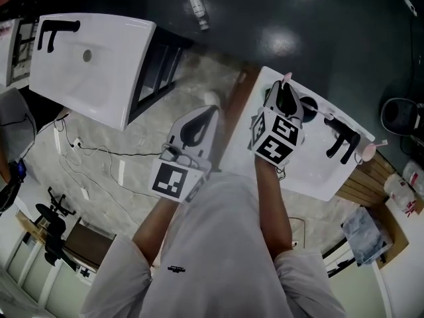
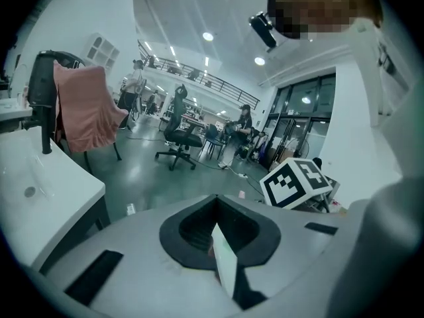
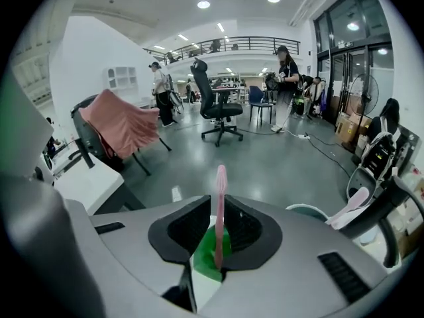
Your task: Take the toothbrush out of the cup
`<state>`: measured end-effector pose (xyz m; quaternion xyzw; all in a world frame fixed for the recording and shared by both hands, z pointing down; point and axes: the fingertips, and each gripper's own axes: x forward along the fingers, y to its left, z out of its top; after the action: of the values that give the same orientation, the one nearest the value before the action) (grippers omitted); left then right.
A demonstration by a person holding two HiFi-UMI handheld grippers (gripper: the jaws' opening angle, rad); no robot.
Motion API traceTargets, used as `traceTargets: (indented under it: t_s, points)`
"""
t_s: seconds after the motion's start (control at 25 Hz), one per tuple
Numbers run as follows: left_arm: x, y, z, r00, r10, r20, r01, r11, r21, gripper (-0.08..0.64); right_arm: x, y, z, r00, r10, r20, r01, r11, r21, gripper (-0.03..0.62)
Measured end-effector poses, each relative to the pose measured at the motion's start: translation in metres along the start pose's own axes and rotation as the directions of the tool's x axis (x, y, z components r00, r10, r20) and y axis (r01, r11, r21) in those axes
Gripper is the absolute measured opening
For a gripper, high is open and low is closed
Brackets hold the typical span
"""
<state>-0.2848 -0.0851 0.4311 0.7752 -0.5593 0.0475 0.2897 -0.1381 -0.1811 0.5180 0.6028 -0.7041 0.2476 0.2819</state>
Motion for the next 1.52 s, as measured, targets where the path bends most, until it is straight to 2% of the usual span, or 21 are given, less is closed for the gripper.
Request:
traceTargets:
  t_s: [0.2,0.36,0.48,0.6,0.8,1.04,1.16,1.32,1.52]
  points:
    - [0.009,0.0,0.001,0.999,-0.043,-0.019,0.043,0.999,0.015,0.0,0.007,-0.001,-0.004,0.999,-0.02,-0.037,0.02,1.0,0.016,0.052]
    - [0.011,0.003,0.005,0.999,-0.049,-0.024,0.049,0.999,-0.003,0.0,0.011,-0.003,-0.007,0.997,-0.044,-0.062,0.044,0.999,-0.002,0.051]
    - [0.01,0.005,0.005,0.998,-0.059,-0.017,0.059,0.998,0.021,0.0,0.011,-0.005,-0.008,0.997,-0.054,-0.06,0.053,0.999,-0.007,0.021]
    - [0.007,0.007,0.003,0.998,-0.05,-0.029,0.051,0.999,0.017,0.0,0.007,-0.003,-0.007,0.998,-0.039,-0.05,0.039,0.999,-0.007,0.02]
    - [-0.003,0.003,0.007,1.0,-0.017,0.006,0.017,0.999,0.035,0.0,-0.007,-0.003,0.001,1.0,0.005,-0.002,-0.005,1.0,-0.014,0.018]
    - [-0.015,-0.024,0.003,0.999,0.012,0.035,-0.014,0.999,0.04,0.0,-0.034,-0.005,0.016,0.99,0.098,0.101,-0.095,0.995,-0.033,0.017]
    - [-0.021,-0.042,-0.001,0.999,0.023,0.049,-0.026,0.998,0.063,0.0,-0.052,-0.007,0.028,0.97,0.159,0.184,-0.154,0.987,-0.04,0.017]
    - [-0.031,-0.067,0.0,0.995,0.048,0.091,-0.056,0.995,0.082,0.0,-0.085,-0.012,0.045,0.915,0.256,0.312,-0.254,0.966,-0.049,0.017]
    - [-0.053,-0.105,0.005,0.987,0.068,0.148,-0.085,0.99,0.109,0.0,-0.134,-0.025,0.058,0.855,0.33,0.4,-0.336,0.94,-0.057,0.017]
